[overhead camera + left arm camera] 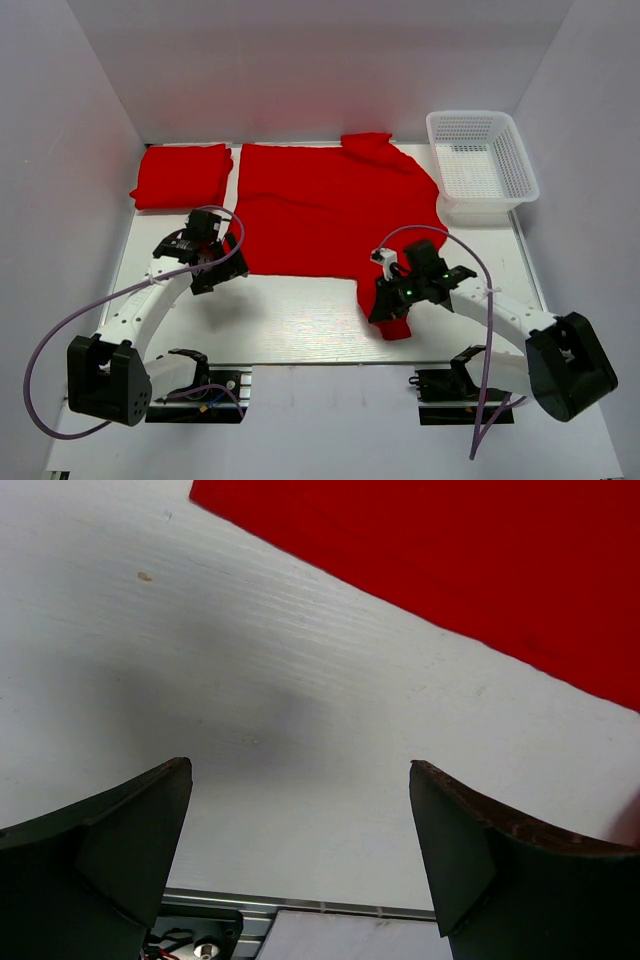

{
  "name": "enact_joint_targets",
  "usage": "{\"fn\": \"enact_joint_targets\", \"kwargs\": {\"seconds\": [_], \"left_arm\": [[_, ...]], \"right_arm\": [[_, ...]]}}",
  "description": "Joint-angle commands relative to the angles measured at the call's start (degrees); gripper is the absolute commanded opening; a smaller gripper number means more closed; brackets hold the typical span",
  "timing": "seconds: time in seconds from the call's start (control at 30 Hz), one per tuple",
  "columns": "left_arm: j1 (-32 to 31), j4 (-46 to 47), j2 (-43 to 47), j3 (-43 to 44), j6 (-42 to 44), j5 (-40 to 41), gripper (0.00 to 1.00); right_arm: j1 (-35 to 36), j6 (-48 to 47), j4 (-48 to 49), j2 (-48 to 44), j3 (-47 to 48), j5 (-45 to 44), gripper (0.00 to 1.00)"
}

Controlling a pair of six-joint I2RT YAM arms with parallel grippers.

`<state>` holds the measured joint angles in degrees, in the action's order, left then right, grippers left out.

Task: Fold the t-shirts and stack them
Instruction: Flatten out the tshirt

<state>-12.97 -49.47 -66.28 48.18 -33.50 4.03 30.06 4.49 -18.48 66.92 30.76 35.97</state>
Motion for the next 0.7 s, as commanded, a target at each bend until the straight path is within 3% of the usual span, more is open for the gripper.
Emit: {"fn": "enact_joint_targets", "kwargs": {"seconds": [0.0, 0.13, 0.17, 0.2, 0.37, 0.5, 0.67], "left_arm": [[-0.2, 0.2, 0.3, 1.9, -0.3, -0.1, 1.0], [-0.2, 0.2, 0.8, 1.9, -0.3, -0.1, 1.0], [-0.2, -0.4, 0.8, 1.9, -0.3, -0.1, 1.0], [-0.2, -0.4, 0.8, 1.9, -0.3, -0.1, 1.0], [-0.2, -1.0, 0.2, 1.9, -0.3, 0.4, 1.0], [-0.2, -0.4, -1.1, 2.5, -0.3, 0.4, 1.0], [0.3, 3.3, -6.1, 5.0, -0.3, 2.2, 1.0]], "right_arm": [[4.1, 1.7, 4.9, 2.0, 0.8, 2.4, 0.13], [7.6, 1.1, 2.1, 4.7, 2.4, 0.9, 0.37], [7.7, 0.7, 1.5, 4.9, 2.7, 0.4, 0.55], [8.2, 0.3, -0.6, 4.9, 3.6, 0.4, 0.9], [8.1, 2.1, -2.6, -0.4, 6.0, -2.9, 0.9], [7.6, 7.4, -2.5, -4.1, 6.7, -14.5, 0.9], [6.7, 12.7, -4.2, -1.9, 9.0, -25.2, 0.9]]}}
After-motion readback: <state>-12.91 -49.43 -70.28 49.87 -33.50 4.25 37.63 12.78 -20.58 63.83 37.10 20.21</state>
